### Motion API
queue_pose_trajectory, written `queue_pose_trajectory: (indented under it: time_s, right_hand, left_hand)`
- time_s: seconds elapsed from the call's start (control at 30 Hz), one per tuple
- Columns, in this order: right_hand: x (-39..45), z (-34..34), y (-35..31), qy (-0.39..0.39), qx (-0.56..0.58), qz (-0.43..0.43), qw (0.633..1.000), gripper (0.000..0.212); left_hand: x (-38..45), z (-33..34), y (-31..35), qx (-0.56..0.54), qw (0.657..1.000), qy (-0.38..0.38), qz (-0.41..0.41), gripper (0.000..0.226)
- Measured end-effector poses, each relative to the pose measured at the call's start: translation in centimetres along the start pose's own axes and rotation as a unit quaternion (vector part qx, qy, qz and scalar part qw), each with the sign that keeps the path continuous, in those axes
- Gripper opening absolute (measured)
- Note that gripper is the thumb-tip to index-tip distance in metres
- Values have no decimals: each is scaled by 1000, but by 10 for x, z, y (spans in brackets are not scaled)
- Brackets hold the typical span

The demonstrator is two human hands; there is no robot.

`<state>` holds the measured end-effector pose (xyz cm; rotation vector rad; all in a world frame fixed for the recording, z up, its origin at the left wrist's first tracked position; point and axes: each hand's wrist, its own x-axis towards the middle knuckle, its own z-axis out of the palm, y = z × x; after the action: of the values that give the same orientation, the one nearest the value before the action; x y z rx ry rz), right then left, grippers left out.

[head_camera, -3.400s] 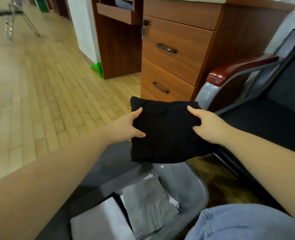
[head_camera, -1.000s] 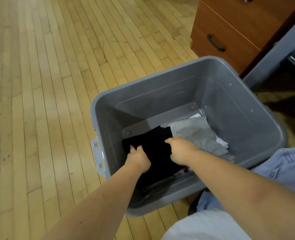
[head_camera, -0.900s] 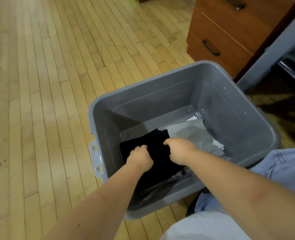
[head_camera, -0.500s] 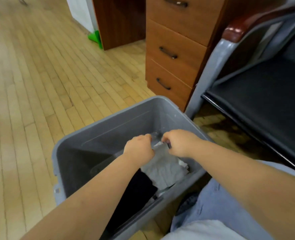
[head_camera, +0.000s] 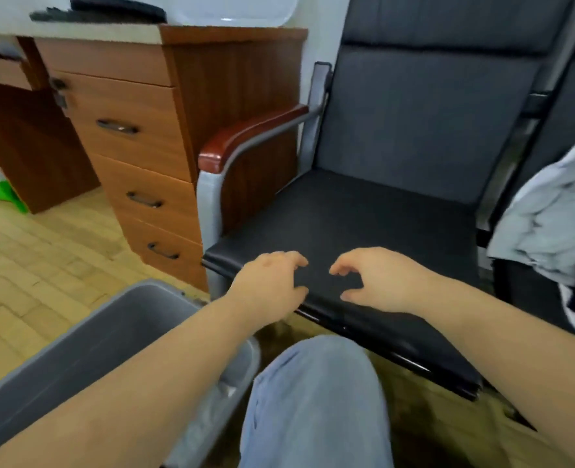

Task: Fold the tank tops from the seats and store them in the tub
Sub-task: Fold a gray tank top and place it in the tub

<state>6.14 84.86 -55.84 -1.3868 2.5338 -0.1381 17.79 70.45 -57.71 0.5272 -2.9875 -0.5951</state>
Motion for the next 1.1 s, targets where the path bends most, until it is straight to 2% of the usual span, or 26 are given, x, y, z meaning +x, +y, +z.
queue_pose_trajectory:
  time_s: [0.2,0.33,0.5,0.6,0.77,0.97,1.1]
  right_hand:
    - [-61,-4,98,28,-26,69,997,45]
    - [-103,7,162,82,33,146,985,41]
    - [-141,8,227,115,107,225,962,39]
    - [-163,5,256,168,141,262,940,40]
    - [-197,12,297,204,184,320,907,41]
    - [-218,8,326,254,224,333,880,39]
    - [-239,8,348,255,241,362,864,39]
  left_hand:
    - [37,48,100,-10,995,-36,90,48]
    - [59,70,151,-1,990,-57,128,46]
    - [82,92,209,-45,983,-101,146,43]
    - [97,107,244,-66,978,-118,160,39]
    - [113,132,294,-77,969,-151,177,39]
    - [130,161,343,-84,959,-170,208,38]
    - [132,182,370,-124,949,-182,225,33]
